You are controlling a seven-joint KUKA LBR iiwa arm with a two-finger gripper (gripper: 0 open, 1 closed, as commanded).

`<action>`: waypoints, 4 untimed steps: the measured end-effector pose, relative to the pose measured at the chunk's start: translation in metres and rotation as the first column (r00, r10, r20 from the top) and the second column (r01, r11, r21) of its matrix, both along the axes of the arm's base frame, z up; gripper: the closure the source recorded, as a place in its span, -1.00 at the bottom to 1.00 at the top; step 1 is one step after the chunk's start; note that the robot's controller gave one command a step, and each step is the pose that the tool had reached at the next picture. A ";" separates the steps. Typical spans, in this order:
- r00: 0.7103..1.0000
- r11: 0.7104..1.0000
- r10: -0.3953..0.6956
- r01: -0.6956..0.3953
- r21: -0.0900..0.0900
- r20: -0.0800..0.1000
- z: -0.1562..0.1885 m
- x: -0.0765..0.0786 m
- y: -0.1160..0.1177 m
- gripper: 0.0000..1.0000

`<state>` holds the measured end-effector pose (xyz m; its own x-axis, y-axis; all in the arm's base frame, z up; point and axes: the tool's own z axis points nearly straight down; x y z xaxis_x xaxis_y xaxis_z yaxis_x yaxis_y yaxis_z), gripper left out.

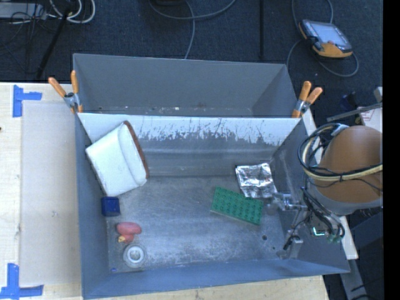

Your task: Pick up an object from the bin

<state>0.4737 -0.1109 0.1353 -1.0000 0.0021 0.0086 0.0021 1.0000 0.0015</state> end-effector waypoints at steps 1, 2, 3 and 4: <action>1.000 1.000 -0.018 0.018 0.000 0.013 -0.015 0.066 0.025 -1.00; 1.000 1.000 0.001 -0.001 0.000 0.008 -0.068 0.083 0.046 -1.00; 1.000 1.000 0.004 -0.004 -0.002 0.010 -0.065 0.083 0.045 1.00; 0.999 0.999 0.036 -0.036 -0.002 0.016 0.041 0.068 0.071 1.00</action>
Offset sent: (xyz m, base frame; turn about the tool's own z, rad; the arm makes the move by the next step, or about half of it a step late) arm 0.0631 0.0226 -0.0139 0.0222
